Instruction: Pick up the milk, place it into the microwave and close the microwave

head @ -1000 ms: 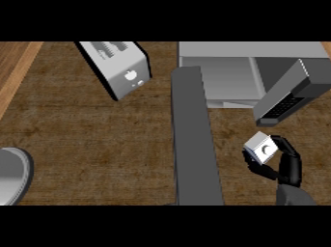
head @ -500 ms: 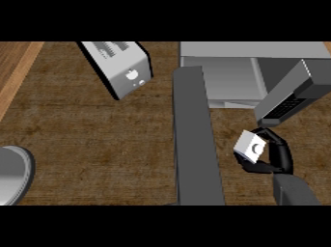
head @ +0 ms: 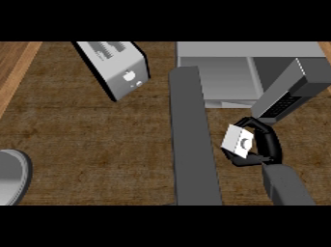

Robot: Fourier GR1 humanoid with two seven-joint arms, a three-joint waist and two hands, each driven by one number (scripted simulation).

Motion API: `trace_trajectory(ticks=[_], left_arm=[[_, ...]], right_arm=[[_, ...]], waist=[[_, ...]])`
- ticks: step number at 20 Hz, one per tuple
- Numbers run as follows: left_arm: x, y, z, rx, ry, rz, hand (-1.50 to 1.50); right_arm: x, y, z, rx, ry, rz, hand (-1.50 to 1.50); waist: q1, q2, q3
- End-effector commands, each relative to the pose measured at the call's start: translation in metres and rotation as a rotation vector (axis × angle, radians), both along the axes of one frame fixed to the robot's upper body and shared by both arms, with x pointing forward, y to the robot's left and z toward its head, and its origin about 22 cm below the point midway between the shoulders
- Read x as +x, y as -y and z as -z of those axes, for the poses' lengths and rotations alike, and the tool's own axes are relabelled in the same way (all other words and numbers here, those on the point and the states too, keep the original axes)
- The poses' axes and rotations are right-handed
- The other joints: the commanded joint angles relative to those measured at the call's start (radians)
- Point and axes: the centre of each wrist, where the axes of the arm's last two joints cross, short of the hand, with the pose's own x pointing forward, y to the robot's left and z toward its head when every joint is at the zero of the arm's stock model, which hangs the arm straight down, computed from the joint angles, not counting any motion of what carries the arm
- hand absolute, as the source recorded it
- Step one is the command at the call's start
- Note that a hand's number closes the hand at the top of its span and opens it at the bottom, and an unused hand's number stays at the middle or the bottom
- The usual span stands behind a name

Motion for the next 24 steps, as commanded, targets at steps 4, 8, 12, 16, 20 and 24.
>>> trace_trajectory(ticks=[4, 8, 12, 16, 20, 24], left_arm=[[0.003, 0.002, -0.003, -0.004, -0.012, -0.013, -1.50], [0.001, -0.013, 0.020, -0.030, -0.006, 0.011, -1.50], [0.001, -0.010, -0.007, -0.007, -0.023, 0.006, -1.50], [0.016, -0.020, 0.000, -0.004, -0.008, 0.009, -1.50], [0.003, -0.019, 0.010, 0.005, -0.037, 0.017, -1.50], [0.008, -0.024, 0.015, 0.000, -0.002, 0.034, -1.50]], right_arm=[[0.017, -0.024, -0.056, -0.027, 0.045, 0.029, 1.50], [0.049, -0.070, -0.068, -0.051, 0.034, 0.049, 1.50], [0.068, -0.059, -0.090, -0.106, 0.041, 0.096, 1.50], [0.103, -0.079, -0.108, -0.237, 0.035, 0.133, 1.50], [0.112, -0.087, -0.103, -0.309, 0.013, 0.170, 1.50], [0.128, -0.066, -0.116, -0.387, 0.006, 0.235, 1.50]], waist=[[-0.003, 0.000, 0.000], [0.010, 0.003, 0.000], [0.011, 0.004, 0.001], [0.026, 0.012, 0.001], [0.040, 0.015, 0.001], [0.056, 0.022, 0.002]])
